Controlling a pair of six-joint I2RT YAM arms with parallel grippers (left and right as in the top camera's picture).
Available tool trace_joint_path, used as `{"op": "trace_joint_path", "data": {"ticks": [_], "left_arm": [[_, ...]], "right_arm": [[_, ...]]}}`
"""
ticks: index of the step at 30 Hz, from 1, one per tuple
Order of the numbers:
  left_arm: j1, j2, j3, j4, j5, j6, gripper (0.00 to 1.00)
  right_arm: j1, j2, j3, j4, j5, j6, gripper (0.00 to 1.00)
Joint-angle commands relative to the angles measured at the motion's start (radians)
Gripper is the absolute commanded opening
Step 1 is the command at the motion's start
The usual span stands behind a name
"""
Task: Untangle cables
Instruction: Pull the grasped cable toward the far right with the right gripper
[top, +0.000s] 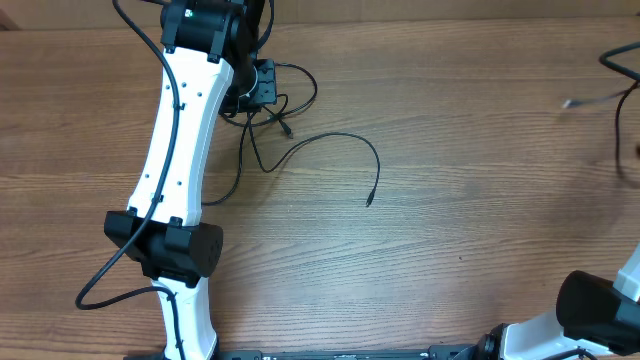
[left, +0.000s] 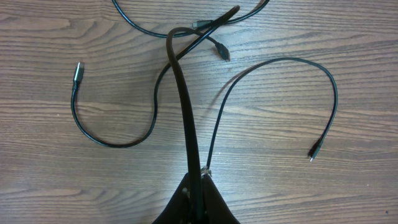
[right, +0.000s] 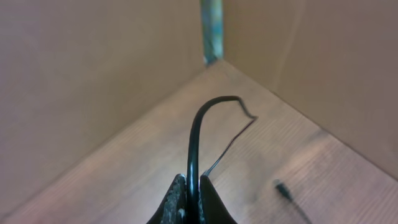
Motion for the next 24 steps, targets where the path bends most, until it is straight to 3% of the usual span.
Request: {"op": "trace_joint_path", "data": {"ticks": [1,16,24], "left_arm": [[-0.004,-0.015,-0.003,-0.001,-0.013,0.023,0.04],[-0.005,-0.015,-0.003,-0.002,-0.013,0.023,0.04],[-0.005,-0.015,-0.003,-0.001,-0.012,0.023,0.04]], "right_arm": [[-0.011,0.035,-0.014,-0.027,0.029,0.015,0.04],[-0.149,0.112,-0.072,0.056,0.023,0.079,0.04],[-0.253,0.124,-0.073,0.063,-0.141,0.078,0.04]]}}
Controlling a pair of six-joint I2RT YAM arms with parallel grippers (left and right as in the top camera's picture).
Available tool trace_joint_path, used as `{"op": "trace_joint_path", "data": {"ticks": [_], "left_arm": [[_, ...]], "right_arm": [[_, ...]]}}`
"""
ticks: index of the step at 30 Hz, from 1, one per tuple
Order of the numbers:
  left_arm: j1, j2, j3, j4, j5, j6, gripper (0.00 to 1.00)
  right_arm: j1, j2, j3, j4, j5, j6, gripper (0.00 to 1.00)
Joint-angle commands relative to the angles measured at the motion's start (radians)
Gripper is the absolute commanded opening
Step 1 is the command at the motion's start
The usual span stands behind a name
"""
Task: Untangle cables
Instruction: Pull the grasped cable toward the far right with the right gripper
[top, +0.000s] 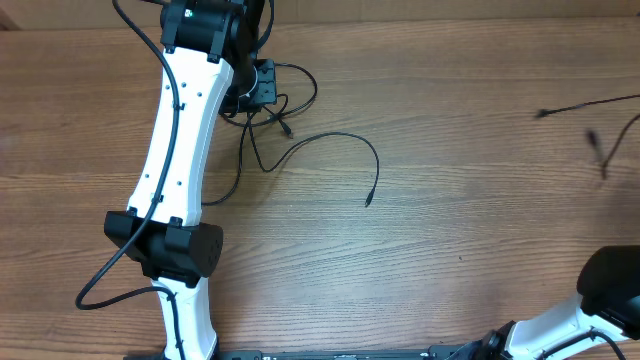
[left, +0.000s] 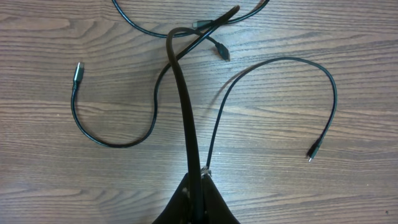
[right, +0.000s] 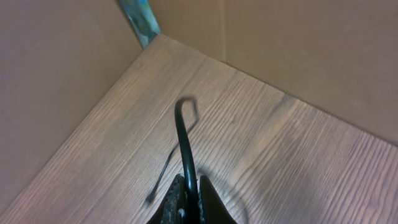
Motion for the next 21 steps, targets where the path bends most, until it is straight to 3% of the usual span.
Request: {"op": "trace_joint_path", "data": {"ticks": [1,8,10,13,16,21], "left_arm": [[-0.005,-0.015,-0.003,0.0,-0.012,0.023,0.04],[-0.005,-0.015,-0.003,-0.002,-0.012,0.023,0.04],[-0.005,-0.015,-0.003,-0.002,-0.012,0.023,0.04],[-0.005,-0.015,-0.003,-0.002,-0.012,0.023,0.04],[-0.005,-0.015,-0.003,-0.002,-0.012,0.023,0.04],[-0.005,-0.015,-0.003,-0.002,-0.012,0.023,0.04]], "right_arm": [[-0.02,0.0,0.005,-0.022,-0.059,0.011,0.04],[-0.039,0.045,-0.093,-0.065,-0.059,0.011,0.04],[-0.039,0.055,-0.137,-0.068,-0.059,0.011,0.18],[-0.039,0.065,-0.18,-0.068,-0.06,0.011,0.57],[-0.039,0.065,-0.188,-0.064,-0.066,0.011,0.68],[-0.039,0.059,-0.174,-0.056,-0.206,-0.004,0.74]]}}
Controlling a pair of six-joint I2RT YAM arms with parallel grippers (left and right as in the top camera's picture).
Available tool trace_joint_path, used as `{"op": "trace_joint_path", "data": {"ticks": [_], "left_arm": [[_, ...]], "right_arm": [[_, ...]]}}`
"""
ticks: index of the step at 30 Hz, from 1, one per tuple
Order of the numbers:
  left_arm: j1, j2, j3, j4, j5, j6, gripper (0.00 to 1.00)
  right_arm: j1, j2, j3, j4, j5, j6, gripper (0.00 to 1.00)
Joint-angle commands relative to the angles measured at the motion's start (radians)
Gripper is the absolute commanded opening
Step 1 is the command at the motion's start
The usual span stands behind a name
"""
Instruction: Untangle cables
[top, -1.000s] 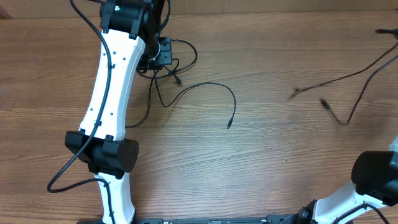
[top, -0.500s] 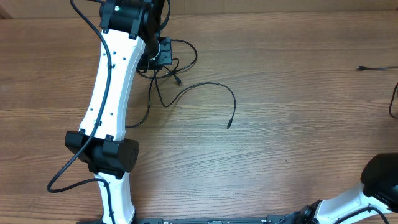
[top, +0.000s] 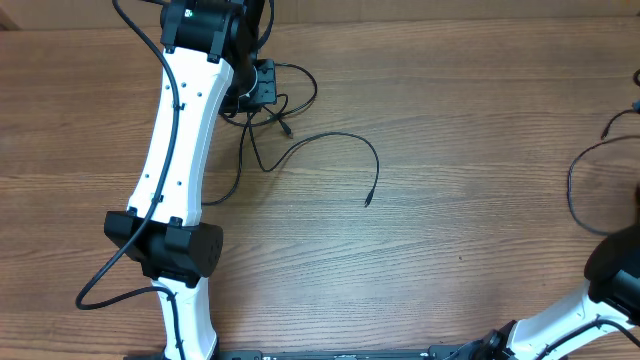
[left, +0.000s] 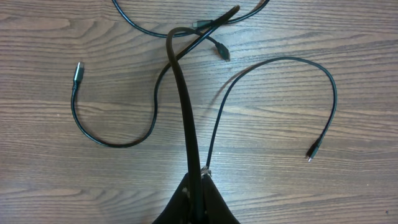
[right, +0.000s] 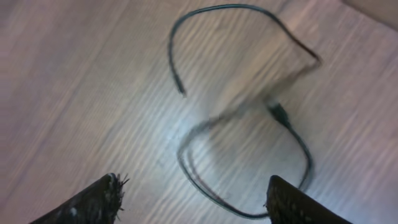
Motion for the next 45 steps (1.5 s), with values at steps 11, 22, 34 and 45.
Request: {"op": "trace_joint_path", "data": {"ticks": [11,22,34,45], "left_arm": [[-0.037,-0.015,-0.003,0.116,0.327,0.144,0.04],[-0.192,-0.015,-0.003,0.232,0.533,0.381,0.44],[-0.149,-0.046,-0.002,0.163,0.053,0.158,0.48],[0.078,-0.082,-0.002,0.034,0.023,-0.035,0.53]], "right_arm": [[0.081,-0.085,0.036,-0.099,-0.429,-0.233,0.88],[0.254,-0.087,0.035,-0.212,-0.42,-0.288,0.9],[0.381,-0.087,0.035,-0.288,-0.395,-0.327,0.93],[0.612,-0.086,-0.108,-0.283,-0.394,-0.272,0.95]]}}
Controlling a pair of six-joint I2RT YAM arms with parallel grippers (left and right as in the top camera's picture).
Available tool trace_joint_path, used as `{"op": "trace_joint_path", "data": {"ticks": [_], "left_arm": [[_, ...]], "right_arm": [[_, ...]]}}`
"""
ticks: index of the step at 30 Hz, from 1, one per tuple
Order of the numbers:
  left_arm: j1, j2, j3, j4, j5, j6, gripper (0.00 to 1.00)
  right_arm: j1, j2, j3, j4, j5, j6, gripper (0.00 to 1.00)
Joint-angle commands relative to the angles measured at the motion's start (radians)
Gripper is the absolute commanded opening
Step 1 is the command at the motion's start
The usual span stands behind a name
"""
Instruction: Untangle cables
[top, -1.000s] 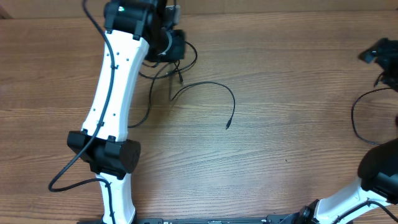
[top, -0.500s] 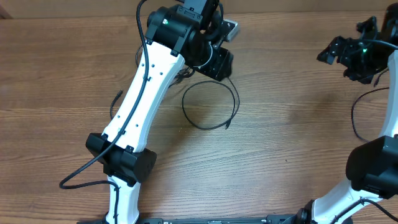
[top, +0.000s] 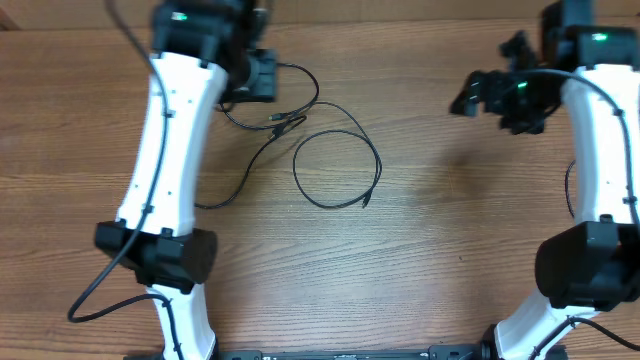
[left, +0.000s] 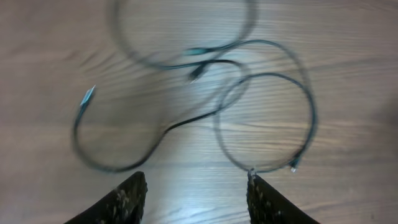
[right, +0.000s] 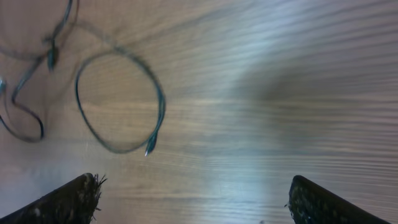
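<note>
Several thin black cables lie on the wooden table. A round loop ends in a small plug; in the left wrist view the loop crosses other strands, and one long cable ends in a plug. My left gripper hangs open above them, holding nothing. My right gripper is open too, over bare wood right of the loop. A separate cable lies at the far right edge.
The left arm's white links run down the left side of the table; the right arm's links run down the right side. A cardboard wall borders the table's back edge.
My left gripper was shut on a thick dark cable; now it is open and the cables lie loose, the loop curled tighter. My right gripper went from the far right to mid-table, still open.
At first both grippers were shut on cables, the right one holding its cable up near the far right corner. Then the right gripper was open with that cable lying at the right edge. Now the left has let go as well.
</note>
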Motion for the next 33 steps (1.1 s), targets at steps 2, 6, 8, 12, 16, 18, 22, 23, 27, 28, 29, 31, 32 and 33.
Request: {"op": "trace_joint_path", "data": {"ticks": [2,6,8,12,16,18,22,23,27,28,29,31,32,33], "left_arm": [[0.053,-0.035,-0.002,-0.025,-0.006,-0.067,0.54],[0.063,-0.035,-0.002,-0.027,-0.006,-0.066,0.61],[0.063,-0.035,-0.002,-0.026,-0.006,-0.067,0.63],[0.063,-0.035,-0.002,-0.026,-0.006,-0.066,0.65],[0.063,-0.035,-0.002,-0.026,-0.01,-0.066,0.66],[0.063,-0.035,-0.002,-0.026,-0.01,-0.066,0.66],[0.06,-0.035,-0.002,-0.026,-0.009,-0.066,0.66],[0.06,-0.035,-0.002,-0.026,-0.009,-0.066,0.66],[0.06,-0.035,-0.002,-0.026,-0.009,-0.066,0.66],[0.06,-0.035,-0.002,-0.027,-0.009,-0.066,0.66],[0.06,-0.035,-0.002,-0.027,-0.009,-0.066,0.66],[0.06,-0.035,-0.002,-0.027,-0.009,-0.066,0.66],[0.06,-0.035,-0.002,-0.027,-0.009,-0.066,0.66],[0.06,-0.035,-0.002,-0.026,-0.009,-0.066,0.66]], "right_arm": [[0.092,-0.031,-0.121,0.053,0.001,0.069,0.95],[0.182,-0.031,-0.246,0.156,0.032,0.143,0.94],[0.223,-0.031,-0.3,0.211,0.08,0.185,0.94],[0.319,-0.031,-0.414,0.342,0.171,0.27,0.93],[0.407,-0.031,-0.505,0.461,0.264,0.345,0.89],[0.445,-0.031,-0.539,0.511,0.315,0.389,0.86],[0.498,-0.029,-0.59,0.605,0.379,0.45,0.82],[0.509,-0.029,-0.602,0.631,0.385,0.462,0.81],[0.537,-0.029,-0.647,0.707,0.397,0.509,0.77],[0.541,-0.029,-0.653,0.717,0.398,0.525,0.76],[0.545,-0.029,-0.661,0.728,0.397,0.542,0.74],[0.546,-0.029,-0.669,0.732,0.397,0.575,0.74],[0.546,-0.029,-0.674,0.736,0.397,0.594,0.74],[0.546,-0.029,-0.678,0.738,0.397,0.613,0.74]]}}
